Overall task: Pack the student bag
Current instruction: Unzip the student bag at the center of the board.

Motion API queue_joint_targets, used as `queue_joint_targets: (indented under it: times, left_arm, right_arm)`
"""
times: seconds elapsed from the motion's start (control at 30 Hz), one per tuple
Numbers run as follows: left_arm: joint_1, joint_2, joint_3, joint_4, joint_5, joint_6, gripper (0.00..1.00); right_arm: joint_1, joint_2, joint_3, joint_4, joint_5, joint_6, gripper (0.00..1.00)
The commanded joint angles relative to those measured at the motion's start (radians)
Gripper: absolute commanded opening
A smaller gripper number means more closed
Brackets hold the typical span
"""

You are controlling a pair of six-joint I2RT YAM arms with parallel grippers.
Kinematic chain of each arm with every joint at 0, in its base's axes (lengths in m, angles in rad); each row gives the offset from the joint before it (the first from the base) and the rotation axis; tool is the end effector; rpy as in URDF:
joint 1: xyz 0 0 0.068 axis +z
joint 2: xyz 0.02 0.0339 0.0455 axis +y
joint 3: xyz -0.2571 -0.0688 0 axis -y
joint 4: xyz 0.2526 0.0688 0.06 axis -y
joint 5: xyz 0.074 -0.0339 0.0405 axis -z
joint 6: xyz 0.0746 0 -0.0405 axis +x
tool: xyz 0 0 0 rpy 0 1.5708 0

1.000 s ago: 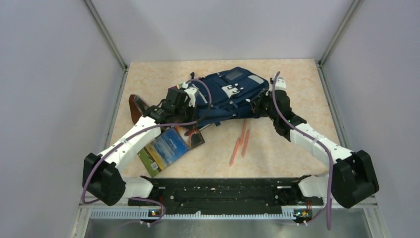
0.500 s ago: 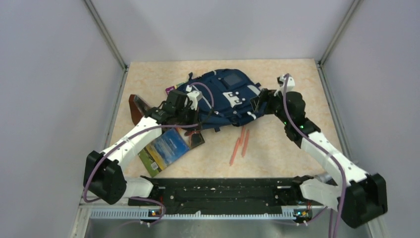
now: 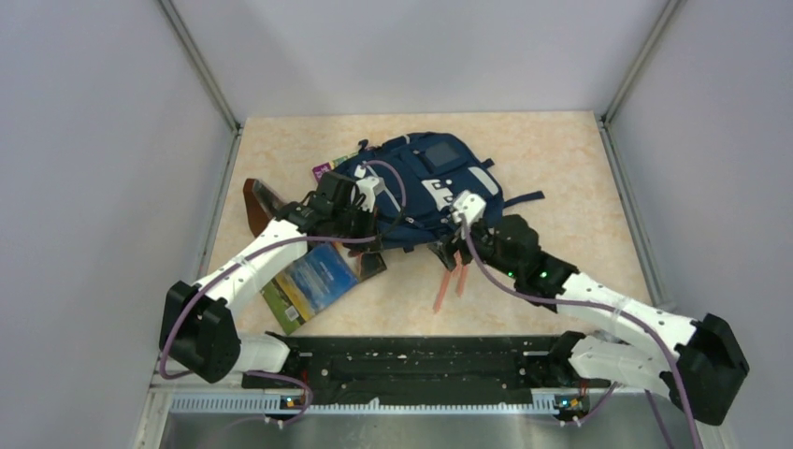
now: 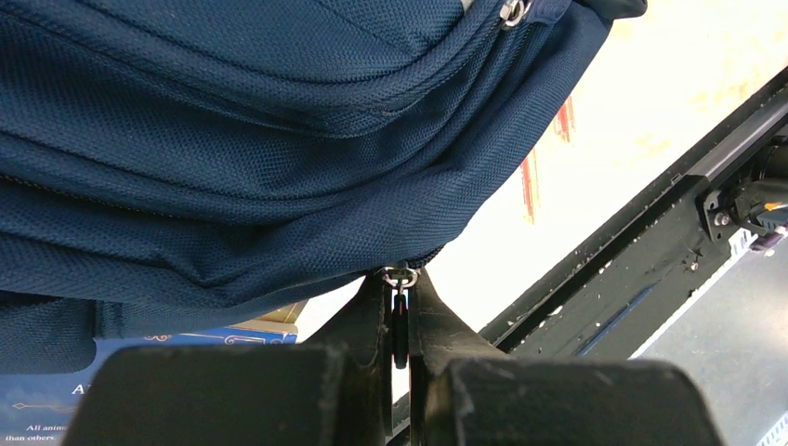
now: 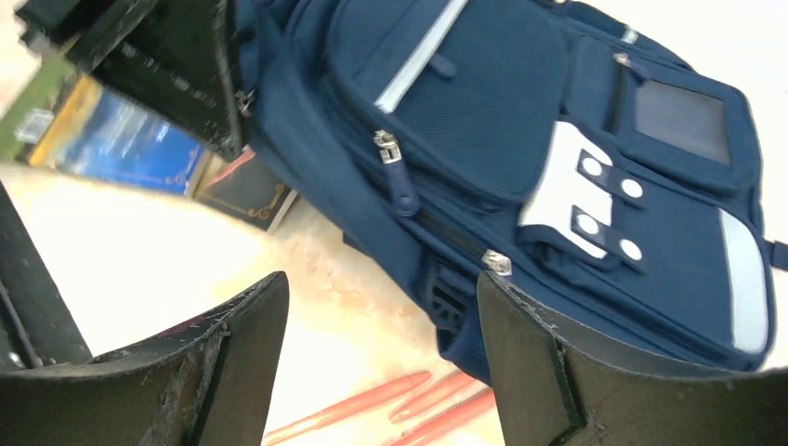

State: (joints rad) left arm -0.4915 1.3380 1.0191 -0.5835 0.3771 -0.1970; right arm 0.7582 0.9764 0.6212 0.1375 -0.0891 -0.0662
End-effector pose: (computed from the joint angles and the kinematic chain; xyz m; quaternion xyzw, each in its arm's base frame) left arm 0.2588 -0.1697 0.2289 0.1970 0.9089 -0.2754 0.2435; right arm 0.1977 0.1963 0.2629 -0.3376 0.7026 0.2448 0.5766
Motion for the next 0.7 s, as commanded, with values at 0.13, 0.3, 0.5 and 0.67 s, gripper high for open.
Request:
queue_joint_targets:
  times: [0.13, 0.3, 0.5, 0.67]
  left_arm:
    - [0.002, -0.027, 0.027, 0.018, 0.038, 0.024, 0.0]
    - [0.002, -0.033, 0.024, 0.017, 0.038, 0.024, 0.0]
    - [0.002, -0.036, 0.024, 0.017, 0.045, 0.025, 0.0]
    - [0.001, -0.04, 0.024, 0.015, 0.044, 0.026, 0.0]
  right_arm:
    - [0.225, 0.221, 0.107, 0.071, 0.305, -0.176, 0.65]
    - [0.236, 0.294, 0.1, 0.153, 0.348, -0.171, 0.62]
    - [0.246, 0.342, 0.121, 0.181, 0.366, -0.177, 0.52]
    - [0.262, 0.397, 0.149, 0.177, 0.379, -0.197, 0.46]
